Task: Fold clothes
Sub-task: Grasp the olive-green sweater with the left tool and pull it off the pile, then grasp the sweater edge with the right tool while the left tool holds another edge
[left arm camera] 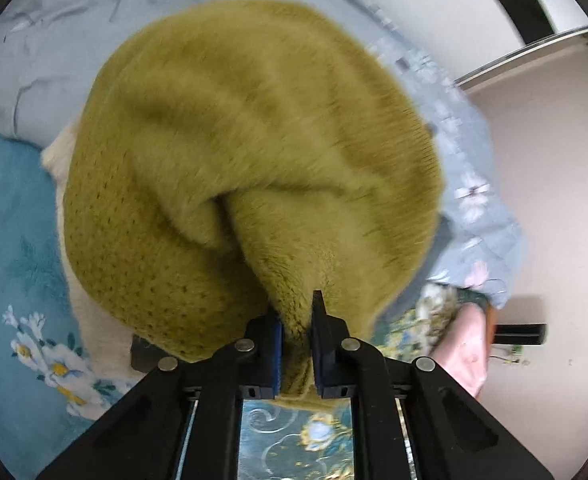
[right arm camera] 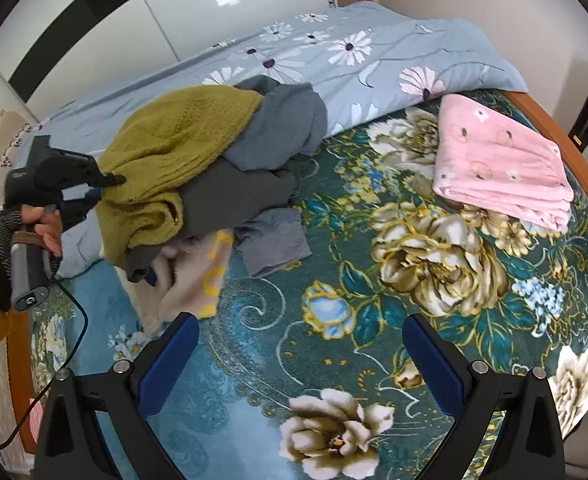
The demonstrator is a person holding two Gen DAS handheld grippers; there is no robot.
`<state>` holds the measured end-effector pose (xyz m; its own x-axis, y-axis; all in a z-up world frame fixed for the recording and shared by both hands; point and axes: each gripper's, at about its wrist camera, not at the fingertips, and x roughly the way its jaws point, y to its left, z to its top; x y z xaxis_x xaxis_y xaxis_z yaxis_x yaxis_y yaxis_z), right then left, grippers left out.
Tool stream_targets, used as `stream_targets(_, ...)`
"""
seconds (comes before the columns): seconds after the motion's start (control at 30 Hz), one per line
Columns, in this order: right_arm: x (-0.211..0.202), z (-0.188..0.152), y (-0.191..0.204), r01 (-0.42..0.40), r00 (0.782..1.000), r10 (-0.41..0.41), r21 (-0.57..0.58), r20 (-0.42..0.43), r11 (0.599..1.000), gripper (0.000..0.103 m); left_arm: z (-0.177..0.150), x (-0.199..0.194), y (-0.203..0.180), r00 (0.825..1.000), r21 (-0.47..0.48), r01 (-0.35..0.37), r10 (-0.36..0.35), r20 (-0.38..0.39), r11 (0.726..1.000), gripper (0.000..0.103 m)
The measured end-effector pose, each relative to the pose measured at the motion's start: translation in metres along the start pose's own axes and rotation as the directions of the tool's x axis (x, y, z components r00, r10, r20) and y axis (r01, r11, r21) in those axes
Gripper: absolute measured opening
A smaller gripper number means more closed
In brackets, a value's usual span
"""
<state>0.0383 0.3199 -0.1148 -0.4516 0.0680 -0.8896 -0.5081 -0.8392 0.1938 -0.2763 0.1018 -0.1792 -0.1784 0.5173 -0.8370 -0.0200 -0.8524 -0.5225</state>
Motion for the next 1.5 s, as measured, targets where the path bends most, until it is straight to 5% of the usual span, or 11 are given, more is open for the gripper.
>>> stream_targets(0.2, -0.023, 0.003, 0.027, -0.061, 0.997, 0.064, -0.057, 0.052, 0.996, 0.103, -0.013, -0.105, -0.007, 0.981, 0.08, 0.148, -0.157, 0.116, 0.986, 0.01)
stream_targets(0.47, -0.059, -0.016, 0.052, -0.113, 0.988, 0.124, -0.121, 0.092, 0.986, 0.103, -0.077, -0.269, 0.048, 0.955, 0.235, 0.085, -0.146, 0.259, 0.968, 0.01)
stream_targets(0.67, -0.081, -0.044, 0.057, -0.132, 0.985, 0.148, -0.163, 0.091, 0.978, 0.103, -0.138, -0.33, 0.108, 0.953, 0.21, 0.043, -0.103, 0.284, 0.977, 0.009)
stream_targets(0.83, -0.091, -0.059, 0.047, -0.135, 0.984, 0.15, -0.154, 0.095, 0.979, 0.103, -0.178, -0.365, 0.097, 0.931, 0.26, 0.076, -0.162, 0.326, 0.963, 0.007)
stream_targets(1.07, -0.095, -0.075, 0.02, -0.125, 0.986, 0.134, -0.098, 0.099, 0.987, 0.103, -0.206, -0.333, 0.047, 0.962, 0.391, 0.093, -0.184, 0.201, 0.916, 0.007)
stream_targets(1.27, -0.094, -0.09, -0.017, -0.085, 0.993, 0.087, -0.024, 0.08, 0.996, 0.103, -0.21, -0.207, 0.019, 0.995, 0.367, 0.099, -0.097, -0.026, 0.925, 0.006)
stream_targets(1.37, -0.091, -0.1, -0.042, -0.048, 0.997, 0.046, 0.03, 0.062, 0.998, 0.103, -0.216, -0.139, 0.002, 0.992, 0.371, 0.076, -0.031, -0.126, 0.926, 0.006)
stream_targets(1.5, -0.087, -0.114, -0.083, 0.003, 1.0, -0.006, 0.118, 0.028, 0.993, 0.103, -0.213, -0.073, -0.031, 0.984, 0.421, 0.017, 0.059, -0.167, 0.907, 0.006)
